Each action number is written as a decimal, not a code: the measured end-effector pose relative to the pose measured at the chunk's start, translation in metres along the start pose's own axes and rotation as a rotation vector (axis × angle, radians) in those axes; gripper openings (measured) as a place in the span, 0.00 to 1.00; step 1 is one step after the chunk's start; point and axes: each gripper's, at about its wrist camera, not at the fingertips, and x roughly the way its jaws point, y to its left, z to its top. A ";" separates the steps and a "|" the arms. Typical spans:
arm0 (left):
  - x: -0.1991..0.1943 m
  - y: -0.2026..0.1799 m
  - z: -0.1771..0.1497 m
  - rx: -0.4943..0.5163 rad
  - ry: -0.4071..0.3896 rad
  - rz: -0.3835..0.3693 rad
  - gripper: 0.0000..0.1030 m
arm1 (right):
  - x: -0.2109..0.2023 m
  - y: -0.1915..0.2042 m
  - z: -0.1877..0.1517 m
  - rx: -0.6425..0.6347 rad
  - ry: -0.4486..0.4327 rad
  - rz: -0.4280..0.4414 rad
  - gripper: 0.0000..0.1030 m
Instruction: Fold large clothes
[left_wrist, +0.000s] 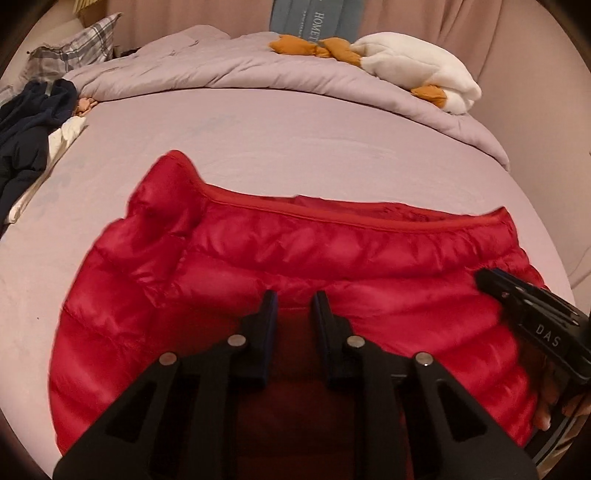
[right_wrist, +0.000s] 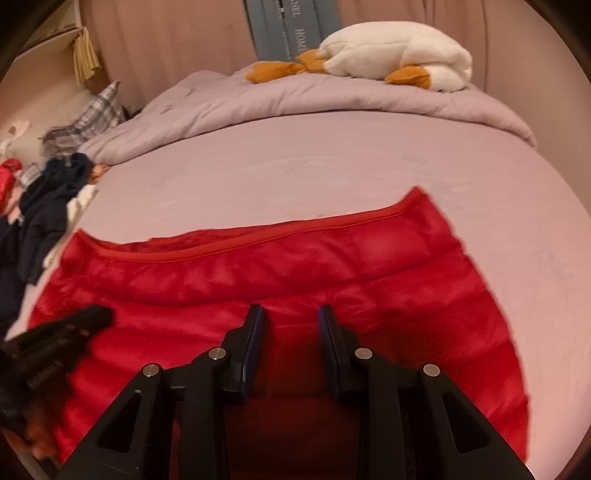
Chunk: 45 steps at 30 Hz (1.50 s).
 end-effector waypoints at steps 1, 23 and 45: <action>0.001 0.004 0.000 0.008 -0.006 0.027 0.21 | -0.001 -0.005 -0.001 0.002 -0.004 -0.018 0.27; -0.057 0.084 -0.011 -0.157 -0.057 0.114 0.09 | -0.056 -0.063 -0.016 0.121 -0.063 -0.226 0.33; -0.064 0.115 -0.073 -0.402 0.026 -0.176 0.85 | -0.041 -0.112 -0.082 0.343 0.158 0.255 0.91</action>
